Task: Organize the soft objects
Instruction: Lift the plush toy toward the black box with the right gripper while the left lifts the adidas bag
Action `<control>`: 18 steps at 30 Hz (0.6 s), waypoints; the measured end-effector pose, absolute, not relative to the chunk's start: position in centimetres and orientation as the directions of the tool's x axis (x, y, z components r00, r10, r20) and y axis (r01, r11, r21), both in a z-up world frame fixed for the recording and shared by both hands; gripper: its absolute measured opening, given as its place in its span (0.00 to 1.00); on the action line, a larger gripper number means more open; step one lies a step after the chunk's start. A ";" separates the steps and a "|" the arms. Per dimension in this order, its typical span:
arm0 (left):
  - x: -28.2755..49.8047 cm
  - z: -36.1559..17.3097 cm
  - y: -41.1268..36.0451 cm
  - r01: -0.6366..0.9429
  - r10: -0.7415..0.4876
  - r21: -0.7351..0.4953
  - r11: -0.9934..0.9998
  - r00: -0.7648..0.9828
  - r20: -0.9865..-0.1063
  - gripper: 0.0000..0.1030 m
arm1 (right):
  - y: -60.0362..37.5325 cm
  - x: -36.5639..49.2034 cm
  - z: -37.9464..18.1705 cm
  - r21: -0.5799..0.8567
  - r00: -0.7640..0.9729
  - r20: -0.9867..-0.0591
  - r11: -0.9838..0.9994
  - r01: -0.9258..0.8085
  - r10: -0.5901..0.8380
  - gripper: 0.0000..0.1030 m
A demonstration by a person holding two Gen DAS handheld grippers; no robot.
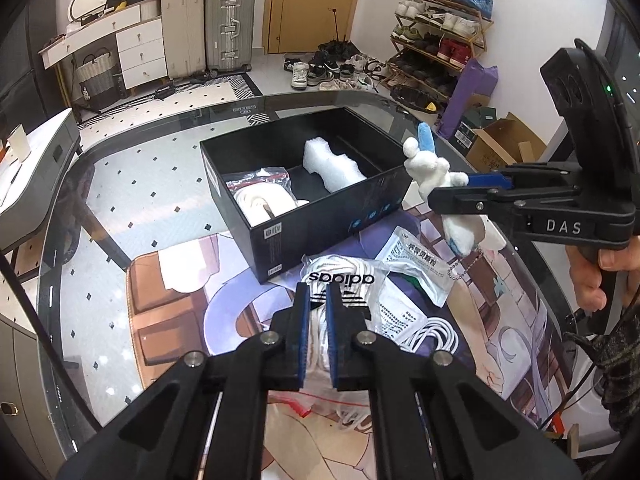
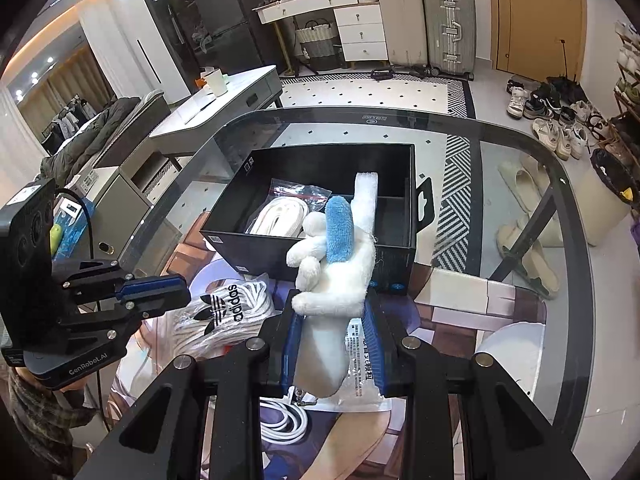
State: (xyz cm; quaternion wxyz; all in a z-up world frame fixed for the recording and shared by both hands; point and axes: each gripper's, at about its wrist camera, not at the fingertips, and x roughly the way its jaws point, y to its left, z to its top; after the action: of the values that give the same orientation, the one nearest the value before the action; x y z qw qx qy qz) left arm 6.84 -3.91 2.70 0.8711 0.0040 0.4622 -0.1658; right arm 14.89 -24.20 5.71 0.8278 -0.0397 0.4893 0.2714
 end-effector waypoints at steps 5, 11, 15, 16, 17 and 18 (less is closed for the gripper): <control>6.3 2.7 -4.1 0.309 -0.287 -0.139 0.941 0.509 -0.812 0.17 | -24.2 14.8 5.6 0.201 0.371 -0.832 0.847 -0.492 0.413 0.28; 5.8 2.6 -5.1 0.344 -0.269 -0.101 0.934 0.485 -0.832 0.52 | -24.2 14.8 5.5 0.210 0.370 -0.829 0.847 -0.488 0.419 0.28; 6.6 1.4 -5.9 0.354 -0.248 -0.083 0.932 0.453 -0.856 0.66 | -24.2 14.7 5.4 0.215 0.364 -0.829 0.843 -0.493 0.424 0.28; 6.8 1.1 -6.0 0.354 -0.245 -0.081 0.932 0.447 -0.860 0.66 | -24.2 14.7 5.3 0.215 0.363 -0.830 0.843 -0.494 0.424 0.28; 7.1 1.0 -6.2 0.354 -0.243 -0.081 0.932 0.444 -0.862 0.66 | -24.3 14.7 5.3 0.215 0.363 -0.830 0.843 -0.493 0.424 0.28; 7.3 0.8 -6.3 0.355 -0.244 -0.081 0.931 0.443 -0.863 0.65 | -24.3 14.8 5.2 0.215 0.363 -0.830 0.844 -0.492 0.423 0.28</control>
State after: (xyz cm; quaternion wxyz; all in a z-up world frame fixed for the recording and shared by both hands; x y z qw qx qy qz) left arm 7.30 -6.31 0.83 0.8475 0.0559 0.4975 -0.1766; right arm 14.78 -24.32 5.25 0.8249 -0.0351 0.4914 0.2773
